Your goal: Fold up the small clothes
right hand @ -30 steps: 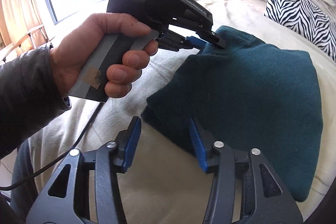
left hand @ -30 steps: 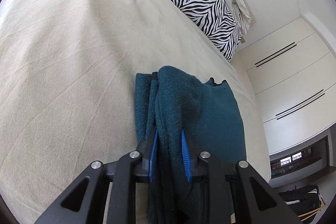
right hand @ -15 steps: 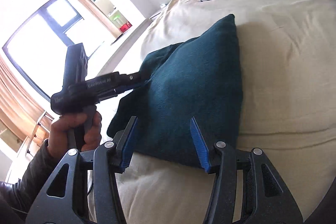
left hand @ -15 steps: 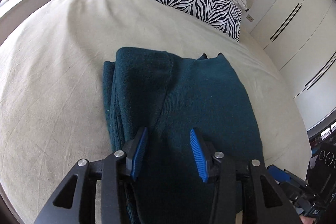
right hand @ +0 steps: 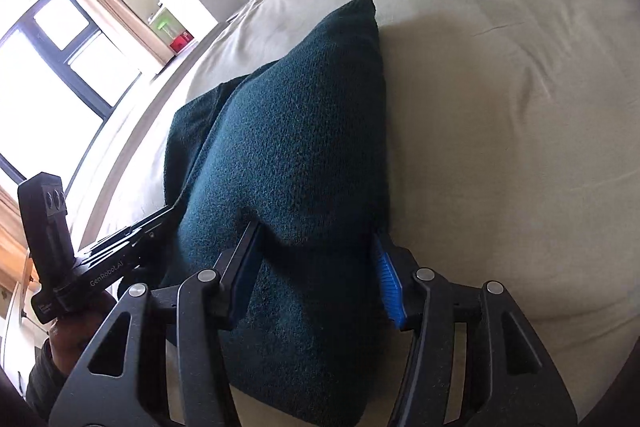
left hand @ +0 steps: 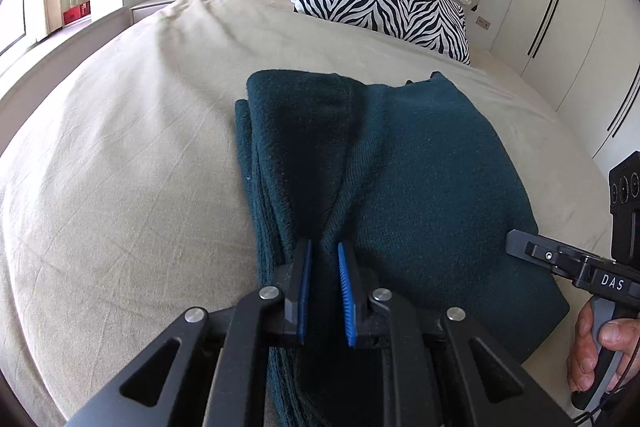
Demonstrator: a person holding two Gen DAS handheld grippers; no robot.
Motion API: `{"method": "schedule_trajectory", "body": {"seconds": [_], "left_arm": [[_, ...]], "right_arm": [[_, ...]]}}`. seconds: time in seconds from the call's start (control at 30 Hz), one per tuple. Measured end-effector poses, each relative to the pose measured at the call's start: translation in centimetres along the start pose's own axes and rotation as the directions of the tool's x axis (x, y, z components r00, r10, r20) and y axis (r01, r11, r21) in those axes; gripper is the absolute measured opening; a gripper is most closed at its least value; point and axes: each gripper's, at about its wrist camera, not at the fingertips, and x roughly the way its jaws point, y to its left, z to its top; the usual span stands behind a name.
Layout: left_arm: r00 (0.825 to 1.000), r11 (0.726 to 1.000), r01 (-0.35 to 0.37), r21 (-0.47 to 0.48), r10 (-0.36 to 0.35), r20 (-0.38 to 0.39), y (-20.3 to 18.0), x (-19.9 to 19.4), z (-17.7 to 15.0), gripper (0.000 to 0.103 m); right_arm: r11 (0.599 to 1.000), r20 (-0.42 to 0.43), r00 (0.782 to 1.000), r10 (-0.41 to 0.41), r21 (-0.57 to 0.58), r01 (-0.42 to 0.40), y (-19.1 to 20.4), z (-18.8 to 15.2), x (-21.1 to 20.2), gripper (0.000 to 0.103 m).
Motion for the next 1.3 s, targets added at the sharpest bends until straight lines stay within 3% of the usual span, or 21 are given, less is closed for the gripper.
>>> {"method": "schedule_trajectory", "body": {"seconds": [0.13, 0.23, 0.3, 0.4, 0.57, 0.6, 0.67, 0.7, 0.73, 0.8, 0.9, 0.93, 1.0, 1.07, 1.13, 1.23, 1.3], "left_arm": [[1.0, 1.0, 0.0, 0.017, 0.0, 0.002, 0.2, -0.1, -0.1, 0.017], [1.0, 1.0, 0.003, -0.005, -0.002, 0.012, 0.3, -0.4, -0.3, 0.017], [1.0, 1.0, 0.002, -0.012, -0.001, 0.025, 0.4, -0.5, -0.5, 0.017], [0.999, 1.0, 0.003, -0.023, -0.002, 0.037, 0.5, -0.5, -0.7, 0.017], [0.999, 0.999, 0.026, -0.044, -0.024, 0.049, 1.0, -0.5, -0.9, 0.018], [0.998, 0.998, 0.035, -0.051, -0.032, 0.05, 1.1, -0.4, -0.8, 0.018], [0.997, 0.996, 0.058, -0.073, -0.054, 0.052, 1.7, -0.2, -0.7, 0.018], [0.996, 0.993, 0.075, -0.088, -0.071, 0.054, 2.1, -0.1, -0.7, 0.017], [0.994, 0.99, 0.094, -0.104, -0.089, 0.055, 2.5, 0.0, -0.7, 0.017], [0.991, 0.984, 0.124, -0.128, -0.118, 0.058, 3.2, 0.1, -0.6, 0.017], [0.989, 0.981, 0.142, -0.135, -0.134, 0.069, 3.5, 0.0, -0.6, 0.016], [0.987, 0.979, 0.151, -0.136, -0.141, 0.076, 3.6, -0.1, -0.7, 0.016], [0.983, 0.973, 0.175, -0.147, -0.164, 0.085, 4.0, 0.0, -0.7, 0.016], [0.976, 0.962, 0.21, -0.172, -0.197, 0.091, 4.6, 0.1, -0.7, 0.016], [0.97, 0.952, 0.238, -0.194, -0.223, 0.097, 5.1, 0.3, -0.8, 0.016], [0.969, 0.951, 0.24, -0.193, -0.225, 0.098, 4.9, 0.3, -0.7, 0.016], [0.966, 0.945, 0.256, -0.205, -0.24, 0.101, 5.2, 0.5, -0.7, 0.016]], "right_arm": [[1.0, -0.027, 1.0, 0.006, -0.001, -0.006, -0.2, 1.2, -0.8, 0.054], [0.999, 0.094, 0.994, 0.048, 0.008, -0.049, 0.1, 2.3, -5.0, 0.053], [0.99, 0.111, 0.984, 0.139, 0.017, -0.142, 0.4, 3.7, -6.0, 0.053], [0.959, 0.073, 0.958, 0.278, 0.039, -0.282, 0.8, 5.8, -4.9, 0.053], [0.917, -0.04, 0.93, 0.366, 0.188, -0.353, 0.1, 9.5, 2.0, 0.053], [0.919, -0.066, 0.935, 0.349, 0.22, -0.328, -0.4, 9.8, 3.7, 0.049], [0.914, -0.092, 0.941, 0.327, 0.283, -0.29, -1.6, 10.2, 6.4, 0.025], [0.91, -0.092, 0.945, 0.313, 0.315, -0.271, -2.4, 10.2, 7.1, 0.003], [0.89, -0.084, 0.939, 0.334, 0.356, -0.285, -3.3, 10.0, 7.7, 0.0], [0.873, -0.072, 0.923, 0.378, 0.36, -0.329, -3.9, 9.8, 8.2, 0.0], [0.902, -0.106, 0.934, 0.342, 0.315, -0.295, -2.7, 10.6, 7.3, 0.0], [0.892, -0.095, 0.928, 0.36, 0.328, -0.312, -2.3, 11.1, 6.8, 0.008], [0.87, -0.032, 0.916, 0.399, 0.33, -0.367, -1.4, 12.2, 5.7, 0.011], [0.86, -0.021, 0.9, 0.436, 0.304, -0.409, 0.3, 13.5, 5.6, 0.024], [0.852, -0.065, 0.88, 0.47, 0.292, -0.434, 2.4, 14.3, 7.4, 0.058], [0.853, -0.154, 0.865, 0.478, 0.314, -0.416, 4.6, 14.7, 11.9, 0.058], [0.867, -0.143, 0.89, 0.432, 0.336, -0.367, 4.6, 14.8, 14.0, 0.049]]}}
